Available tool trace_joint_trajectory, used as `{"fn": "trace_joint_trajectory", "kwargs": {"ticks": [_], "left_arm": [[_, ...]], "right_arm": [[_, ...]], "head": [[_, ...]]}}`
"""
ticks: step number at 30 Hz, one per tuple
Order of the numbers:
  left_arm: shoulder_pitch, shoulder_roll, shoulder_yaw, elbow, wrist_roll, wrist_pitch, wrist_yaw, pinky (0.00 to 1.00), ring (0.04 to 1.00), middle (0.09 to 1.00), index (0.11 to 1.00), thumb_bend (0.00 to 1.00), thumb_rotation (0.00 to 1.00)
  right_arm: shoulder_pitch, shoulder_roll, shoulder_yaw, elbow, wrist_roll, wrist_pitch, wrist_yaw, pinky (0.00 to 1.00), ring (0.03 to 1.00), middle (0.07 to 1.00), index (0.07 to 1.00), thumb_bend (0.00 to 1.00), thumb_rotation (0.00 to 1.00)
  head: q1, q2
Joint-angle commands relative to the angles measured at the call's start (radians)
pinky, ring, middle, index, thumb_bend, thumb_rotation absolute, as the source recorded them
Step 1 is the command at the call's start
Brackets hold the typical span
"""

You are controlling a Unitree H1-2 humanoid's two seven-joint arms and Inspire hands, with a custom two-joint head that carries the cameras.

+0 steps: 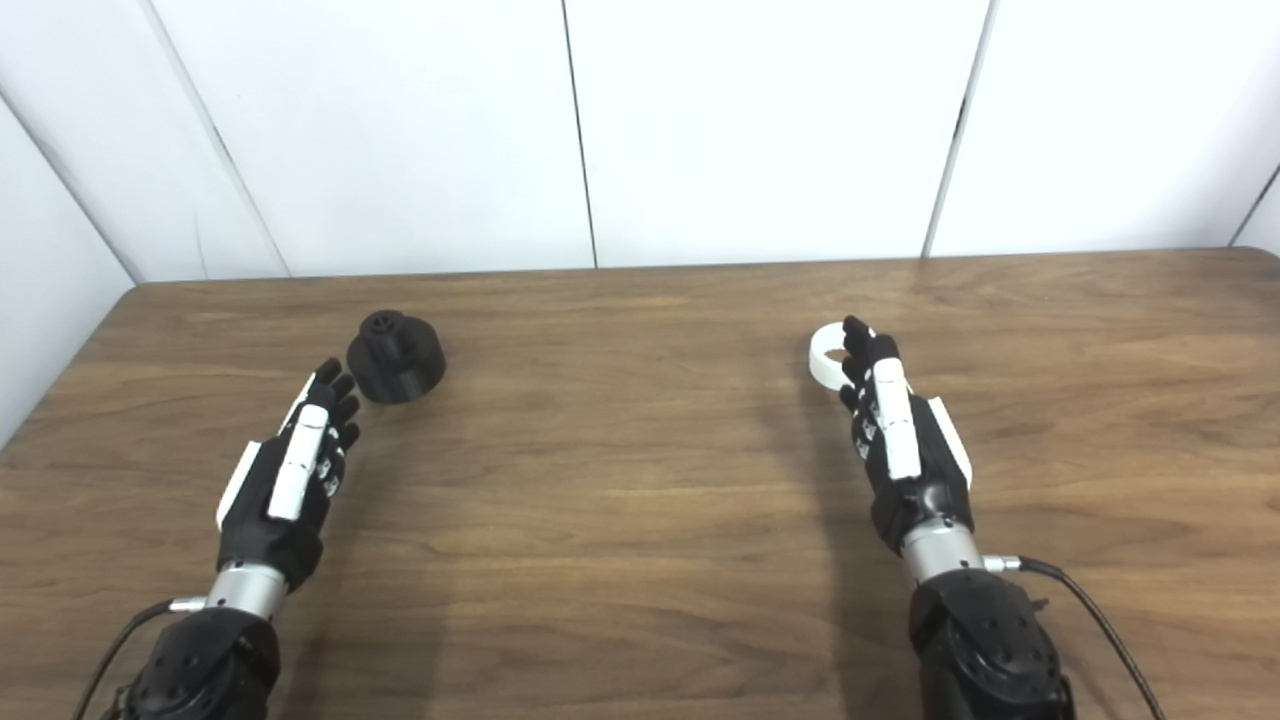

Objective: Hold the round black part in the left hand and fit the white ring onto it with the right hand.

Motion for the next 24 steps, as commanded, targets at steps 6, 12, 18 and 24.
{"fn": "trace_joint_trajectory", "kwargs": {"ticks": [6,12,18,24], "left_arm": [[-0.040,0.019,0.000,-0.048,-0.003,-0.008,-0.005,1.00,1.000,1.000,1.000,0.63,0.83],[-0.042,0.017,0.003,-0.047,-0.004,-0.009,-0.003,1.00,1.000,1.000,1.000,0.63,0.82],[-0.051,0.057,-0.017,-0.054,0.043,0.029,-0.008,1.00,1.000,1.000,1.000,0.69,0.73],[-0.077,0.135,-0.041,-0.052,0.156,0.009,-0.002,1.00,1.000,1.000,1.000,0.71,0.54]], "right_arm": [[-0.044,0.000,-0.001,-0.030,0.000,-0.023,0.002,1.00,0.999,0.985,0.946,0.56,1.00],[-0.044,0.001,-0.002,-0.028,0.003,-0.025,0.002,1.00,0.996,0.981,0.944,0.56,1.00],[-0.044,-0.005,-0.002,-0.024,0.013,-0.033,0.013,1.00,1.000,0.989,0.955,0.55,1.00],[-0.045,-0.006,-0.003,-0.018,0.011,-0.034,0.008,1.00,0.994,0.981,0.949,0.55,1.00]], "head": [[0.006,0.000],[0.008,-0.002],[0.021,-0.008],[0.034,-0.013]]}}
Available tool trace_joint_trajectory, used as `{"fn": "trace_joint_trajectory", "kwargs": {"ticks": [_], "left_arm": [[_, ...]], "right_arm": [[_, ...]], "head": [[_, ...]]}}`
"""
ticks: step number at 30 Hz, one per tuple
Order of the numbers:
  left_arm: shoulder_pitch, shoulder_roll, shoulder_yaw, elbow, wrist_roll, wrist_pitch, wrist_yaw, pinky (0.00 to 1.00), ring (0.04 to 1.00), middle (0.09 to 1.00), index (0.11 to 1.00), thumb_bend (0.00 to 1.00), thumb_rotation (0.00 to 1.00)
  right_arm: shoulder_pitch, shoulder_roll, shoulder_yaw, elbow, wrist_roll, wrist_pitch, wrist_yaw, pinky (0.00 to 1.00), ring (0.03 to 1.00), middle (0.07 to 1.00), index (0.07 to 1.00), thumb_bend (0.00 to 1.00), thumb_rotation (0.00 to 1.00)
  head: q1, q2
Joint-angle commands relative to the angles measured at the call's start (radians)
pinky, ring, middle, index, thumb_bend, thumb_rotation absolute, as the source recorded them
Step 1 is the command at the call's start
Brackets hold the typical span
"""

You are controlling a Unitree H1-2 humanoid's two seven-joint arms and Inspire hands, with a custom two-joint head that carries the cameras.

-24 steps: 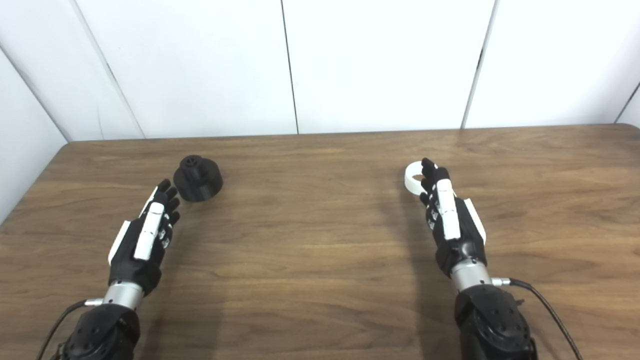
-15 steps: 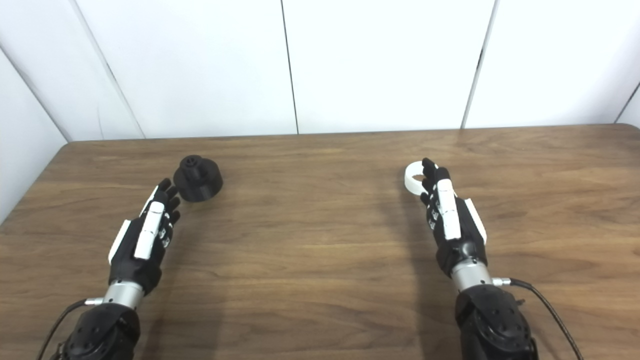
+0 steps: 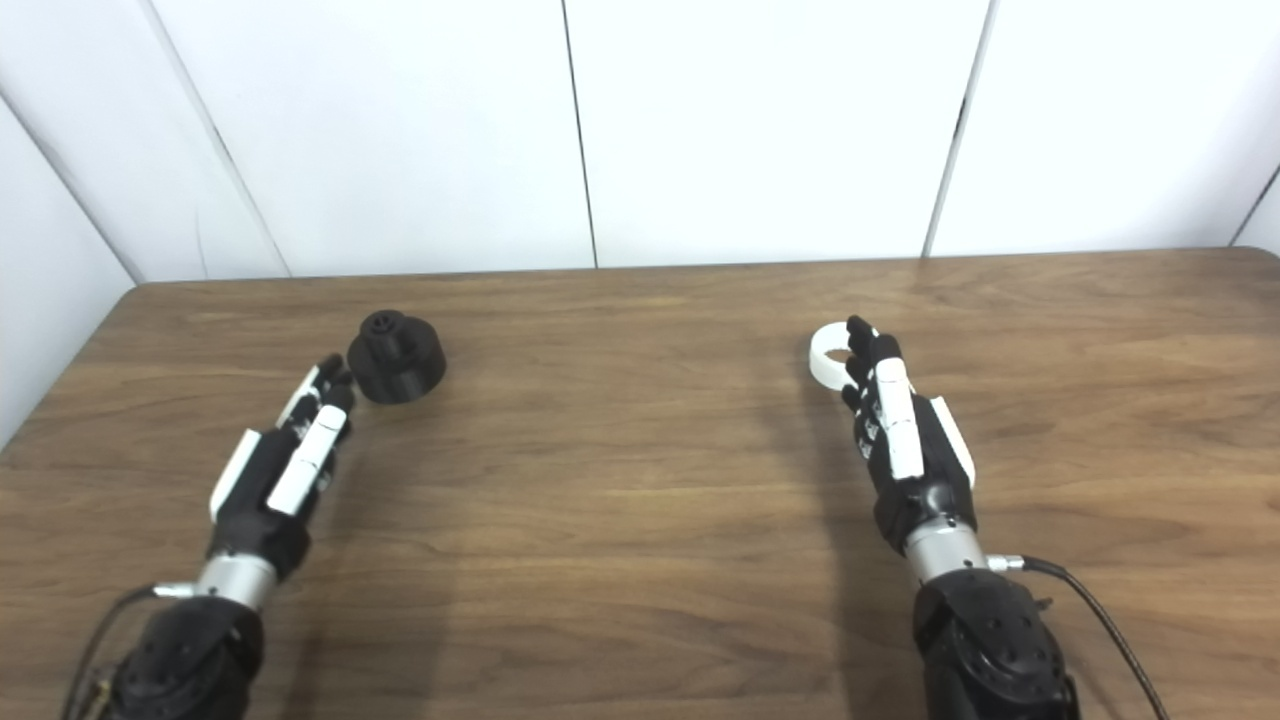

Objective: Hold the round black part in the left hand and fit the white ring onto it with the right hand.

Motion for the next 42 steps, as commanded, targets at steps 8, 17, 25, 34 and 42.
{"fn": "trace_joint_trajectory", "kwargs": {"ticks": [8,17,25,34,42], "left_arm": [[-0.128,0.145,-0.021,-0.020,0.166,0.028,-0.010,0.98,0.998,1.000,1.000,0.89,0.41],[-0.259,0.275,-0.087,0.074,0.285,0.122,-0.070,0.99,1.000,1.000,0.981,0.95,0.28],[-0.341,0.391,-0.228,0.159,0.440,0.131,-0.168,0.98,1.000,1.000,0.996,0.95,0.32],[-0.442,0.431,-0.314,0.268,0.494,0.150,-0.283,0.97,1.000,1.000,0.967,1.00,0.32],[-0.471,0.436,-0.353,0.342,0.528,0.137,-0.325,0.93,1.000,1.000,0.943,1.00,0.33]], "right_arm": [[-0.045,0.005,-0.004,0.011,0.014,-0.057,0.010,1.00,0.991,0.978,0.948,0.56,1.00],[-0.044,0.008,-0.007,0.017,0.017,-0.053,0.006,1.00,0.990,0.979,0.940,0.60,1.00],[-0.036,0.004,-0.007,0.010,0.016,-0.053,0.009,0.98,0.991,0.981,0.937,0.59,1.00],[-0.028,0.000,-0.008,0.006,0.015,-0.056,0.011,0.96,0.991,0.979,0.938,0.60,1.00],[-0.028,-0.001,-0.018,-0.004,0.014,-0.046,0.006,0.96,0.977,0.966,0.928,0.59,1.00]], "head": [[0.037,-0.011],[0.030,-0.021],[0.032,-0.029],[0.028,-0.031],[0.028,-0.031]]}}
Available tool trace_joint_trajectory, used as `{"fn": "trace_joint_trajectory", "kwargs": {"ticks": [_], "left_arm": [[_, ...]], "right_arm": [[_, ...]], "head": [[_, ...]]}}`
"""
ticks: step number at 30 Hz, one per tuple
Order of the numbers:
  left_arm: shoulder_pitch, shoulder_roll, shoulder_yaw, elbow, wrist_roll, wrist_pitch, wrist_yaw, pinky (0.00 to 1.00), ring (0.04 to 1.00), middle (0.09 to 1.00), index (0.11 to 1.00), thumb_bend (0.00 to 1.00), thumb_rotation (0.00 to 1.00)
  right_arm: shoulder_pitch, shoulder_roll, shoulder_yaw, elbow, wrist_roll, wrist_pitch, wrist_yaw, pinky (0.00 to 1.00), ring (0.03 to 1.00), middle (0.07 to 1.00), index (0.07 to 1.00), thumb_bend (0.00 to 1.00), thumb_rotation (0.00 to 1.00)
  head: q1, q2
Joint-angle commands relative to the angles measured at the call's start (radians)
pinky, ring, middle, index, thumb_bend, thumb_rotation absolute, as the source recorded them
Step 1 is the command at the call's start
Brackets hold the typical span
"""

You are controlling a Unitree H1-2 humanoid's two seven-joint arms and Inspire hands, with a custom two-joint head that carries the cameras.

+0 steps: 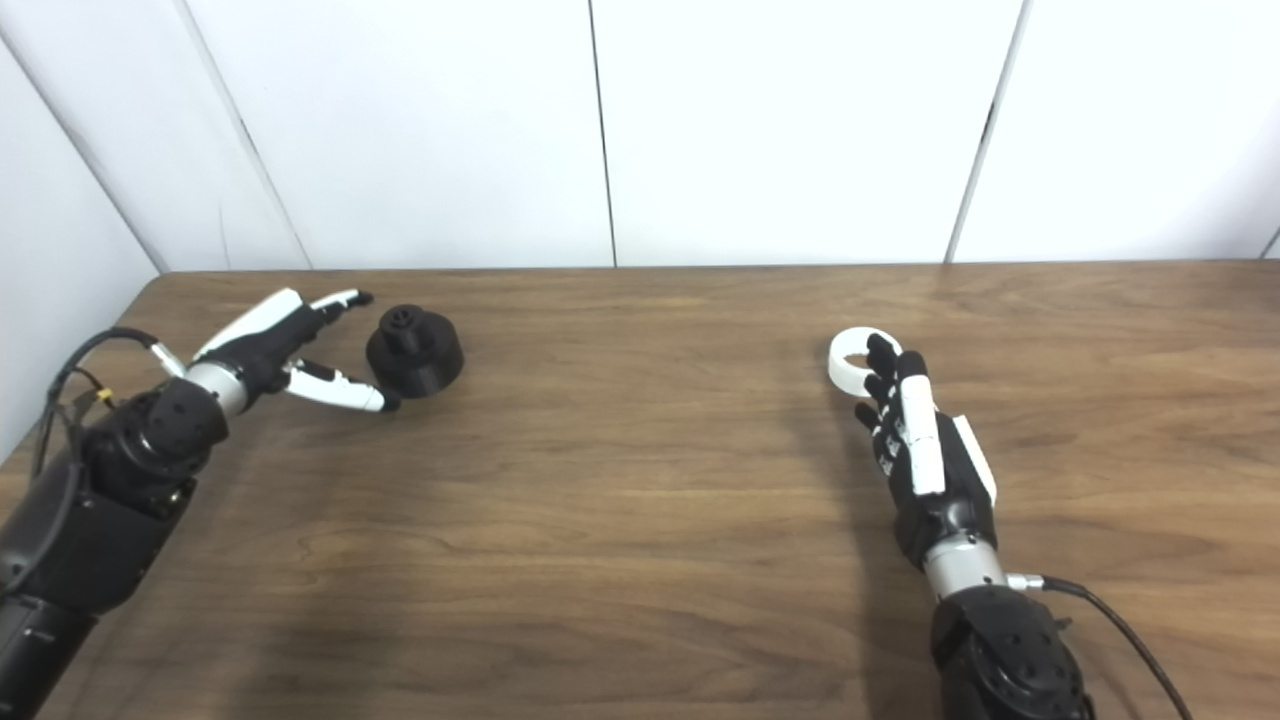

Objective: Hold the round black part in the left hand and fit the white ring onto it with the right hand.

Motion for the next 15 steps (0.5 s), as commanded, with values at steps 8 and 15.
{"fn": "trace_joint_trajectory", "kwargs": {"ticks": [8,15], "left_arm": [[-0.112,0.032,-0.024,0.121,0.069,-0.053,0.015,0.99,1.000,1.000,0.950,1.00,0.29],[-0.145,0.023,-0.036,0.198,0.084,-0.090,0.029,1.00,1.000,1.000,0.932,1.00,0.29]], "right_arm": [[-0.034,-0.004,-0.003,-0.037,0.006,-0.032,0.008,0.95,0.980,0.967,0.932,0.60,1.00],[-0.034,-0.009,-0.008,-0.041,0.008,-0.029,0.008,0.95,0.972,0.964,0.933,0.60,1.00]], "head": [[-0.001,-0.002],[0.000,-0.005]]}}
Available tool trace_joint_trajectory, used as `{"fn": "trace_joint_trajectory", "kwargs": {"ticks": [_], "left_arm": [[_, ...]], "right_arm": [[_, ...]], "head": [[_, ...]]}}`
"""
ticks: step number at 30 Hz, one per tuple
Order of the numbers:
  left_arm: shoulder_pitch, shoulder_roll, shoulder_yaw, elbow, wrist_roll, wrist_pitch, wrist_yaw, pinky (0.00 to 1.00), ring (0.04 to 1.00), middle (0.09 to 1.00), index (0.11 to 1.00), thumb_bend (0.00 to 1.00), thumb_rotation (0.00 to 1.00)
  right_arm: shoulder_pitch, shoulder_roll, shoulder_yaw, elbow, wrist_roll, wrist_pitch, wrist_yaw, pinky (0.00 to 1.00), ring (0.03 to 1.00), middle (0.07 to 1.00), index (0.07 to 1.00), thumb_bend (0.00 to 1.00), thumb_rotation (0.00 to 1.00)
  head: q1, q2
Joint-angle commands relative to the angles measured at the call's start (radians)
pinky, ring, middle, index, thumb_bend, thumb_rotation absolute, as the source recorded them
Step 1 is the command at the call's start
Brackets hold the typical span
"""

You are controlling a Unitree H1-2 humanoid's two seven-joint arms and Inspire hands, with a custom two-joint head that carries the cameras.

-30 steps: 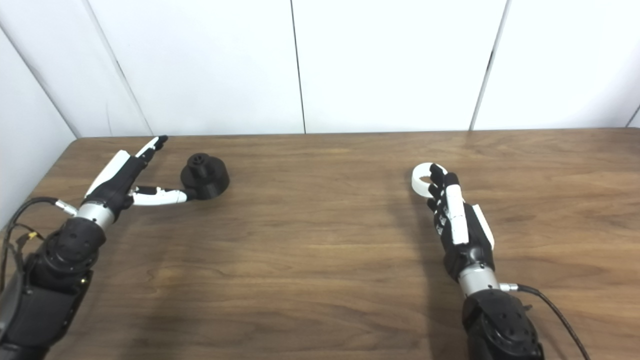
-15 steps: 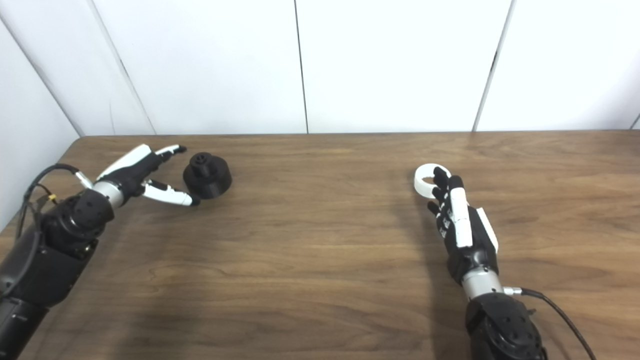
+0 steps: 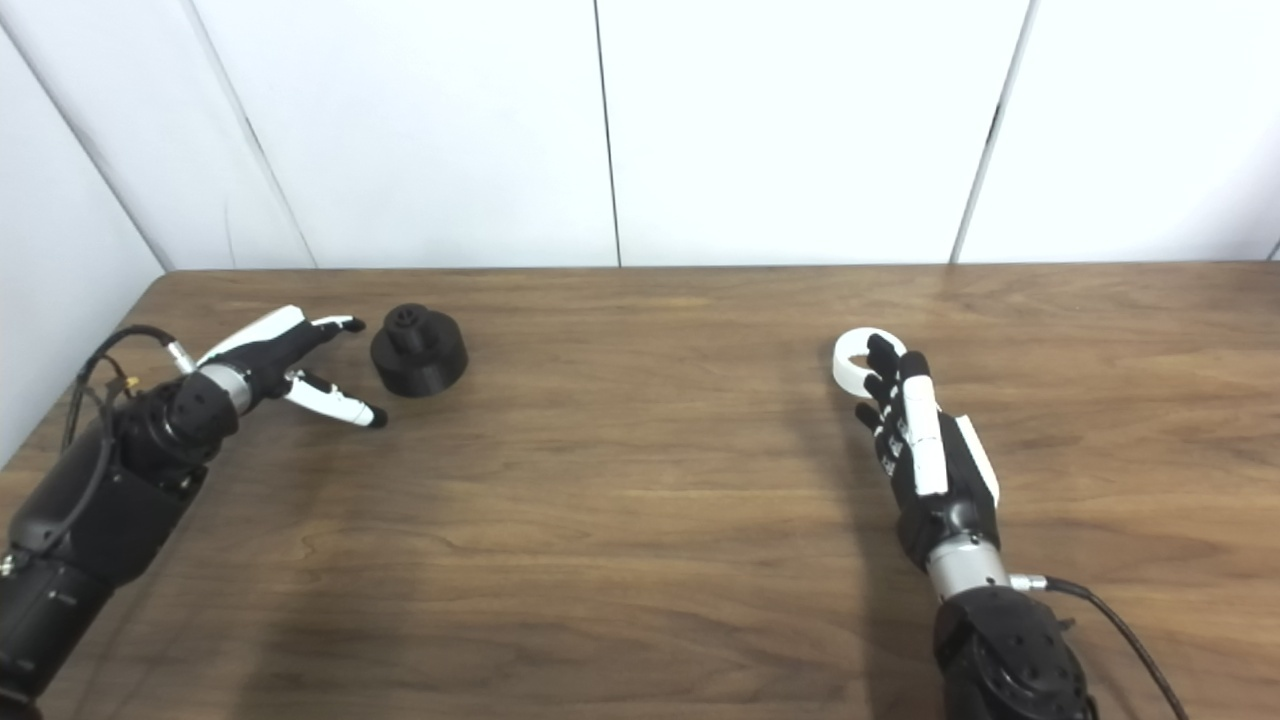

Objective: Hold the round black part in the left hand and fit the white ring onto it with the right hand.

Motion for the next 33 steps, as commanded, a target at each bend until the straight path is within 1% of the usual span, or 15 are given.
{"fn": "trace_joint_trajectory", "kwargs": {"ticks": [1,4,8,11,19,23,28,31,33], "left_arm": [[-0.062,0.022,0.012,0.004,0.019,-0.028,0.031,1.00,1.000,1.000,0.931,1.00,0.29],[-0.062,0.019,0.009,0.012,0.029,-0.032,0.038,0.99,1.000,1.000,0.933,1.00,0.29],[-0.064,0.010,0.012,0.038,0.038,-0.054,0.065,0.96,1.000,1.000,0.933,1.00,0.30],[-0.070,0.001,0.016,0.048,0.039,-0.047,0.075,0.95,1.000,1.000,0.929,1.00,0.29],[-0.082,-0.004,0.023,0.040,0.028,-0.046,0.060,0.93,1.000,1.000,0.932,1.00,0.30],[-0.090,-0.005,0.017,0.042,0.032,-0.059,0.062,0.92,1.000,1.000,0.936,1.00,0.31],[-0.103,-0.006,0.005,0.036,0.041,-0.052,0.051,0.93,1.000,1.000,0.946,1.00,0.31],[-0.108,-0.011,0.005,0.034,0.040,-0.039,0.047,0.95,1.000,1.000,0.952,1.00,0.29],[-0.111,-0.014,0.004,0.041,0.041,-0.045,0.052,0.95,1.000,1.000,0.951,1.00,0.29]], "right_arm": [[-0.033,-0.007,-0.006,-0.039,0.007,-0.030,0.007,0.95,0.972,0.964,0.934,0.60,1.00],[-0.029,-0.005,-0.004,-0.048,0.006,-0.023,0.004,0.93,0.971,0.961,0.931,0.61,1.00],[-0.023,-0.007,-0.002,-0.052,0.004,-0.021,0.006,0.92,0.971,0.958,0.928,0.61,1.00],[-0.020,-0.010,0.000,-0.051,0.004,-0.028,0.009,0.92,0.969,0.957,0.929,0.60,1.00],[-0.010,-0.009,0.003,-0.054,-0.004,-0.029,0.003,0.92,0.967,0.950,0.921,0.60,1.00],[-0.008,-0.008,0.005,-0.050,-0.006,-0.031,0.002,0.91,0.965,0.947,0.922,0.61,1.00],[-0.004,-0.004,0.006,-0.053,-0.009,-0.032,-0.001,0.92,0.965,0.950,0.921,0.61,1.00],[0.000,-0.002,0.008,-0.051,-0.012,-0.040,0.000,0.92,0.965,0.948,0.921,0.61,1.00],[0.002,0.000,0.009,-0.049,-0.013,-0.041,0.000,0.92,0.966,0.945,0.920,0.61,1.00]], "head": [[0.001,0.001],[0.003,-0.002],[0.004,-0.002],[0.005,-0.004],[0.007,-0.009],[0.006,-0.008],[0.005,-0.008],[0.005,-0.009],[0.003,-0.010]]}}
